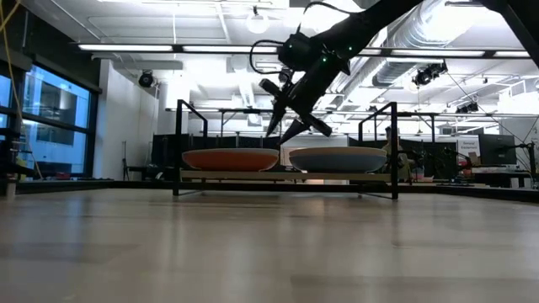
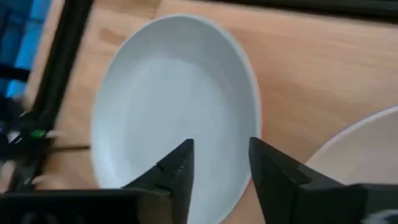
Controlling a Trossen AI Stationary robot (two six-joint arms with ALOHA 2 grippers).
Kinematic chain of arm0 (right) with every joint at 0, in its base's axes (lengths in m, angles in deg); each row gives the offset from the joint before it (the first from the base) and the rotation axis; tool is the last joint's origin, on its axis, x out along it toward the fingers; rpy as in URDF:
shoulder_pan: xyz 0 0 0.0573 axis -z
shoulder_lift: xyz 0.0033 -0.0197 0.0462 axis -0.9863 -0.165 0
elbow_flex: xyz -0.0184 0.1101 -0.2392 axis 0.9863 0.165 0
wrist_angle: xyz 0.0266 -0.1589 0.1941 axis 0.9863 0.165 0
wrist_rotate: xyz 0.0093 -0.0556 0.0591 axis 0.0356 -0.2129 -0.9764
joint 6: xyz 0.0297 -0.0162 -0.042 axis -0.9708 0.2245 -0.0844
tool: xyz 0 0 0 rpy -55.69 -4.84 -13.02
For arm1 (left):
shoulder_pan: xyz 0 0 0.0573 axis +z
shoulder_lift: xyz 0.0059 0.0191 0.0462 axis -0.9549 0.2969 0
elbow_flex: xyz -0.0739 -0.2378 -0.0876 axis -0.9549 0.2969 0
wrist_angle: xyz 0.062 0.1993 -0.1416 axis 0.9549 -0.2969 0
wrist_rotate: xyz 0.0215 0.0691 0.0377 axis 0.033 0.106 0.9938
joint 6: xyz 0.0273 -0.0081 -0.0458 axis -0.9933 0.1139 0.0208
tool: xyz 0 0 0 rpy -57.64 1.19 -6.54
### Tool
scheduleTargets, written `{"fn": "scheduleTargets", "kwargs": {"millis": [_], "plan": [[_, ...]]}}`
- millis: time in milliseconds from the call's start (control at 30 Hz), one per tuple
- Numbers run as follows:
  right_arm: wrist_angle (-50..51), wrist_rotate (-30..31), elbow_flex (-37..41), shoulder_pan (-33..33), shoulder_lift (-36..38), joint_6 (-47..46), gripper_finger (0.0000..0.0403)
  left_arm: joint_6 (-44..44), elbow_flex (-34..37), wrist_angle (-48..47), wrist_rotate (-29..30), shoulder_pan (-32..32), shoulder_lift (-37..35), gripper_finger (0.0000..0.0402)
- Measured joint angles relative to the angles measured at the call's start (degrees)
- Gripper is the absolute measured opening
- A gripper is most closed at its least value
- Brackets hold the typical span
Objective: Place and stack plates onto a shelf
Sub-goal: Return to Home Position
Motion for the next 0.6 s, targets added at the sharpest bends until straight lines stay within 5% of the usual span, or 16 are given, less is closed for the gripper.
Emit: {"fn": "scheduleTargets", "kwargs": {"millis": [367,600], "plan": [[16.04,-1.91,1.49,-0.86,11.86,21.20,0.0178,0.00,0.04,-0.60,1.89,0.04,0.00,0.0137],[10.15,-2.58,20.61,-8.79,30.38,19.92,0.0168,0.11,0.04,-0.72,1.88,0.04,0.00,0.0137]]}}
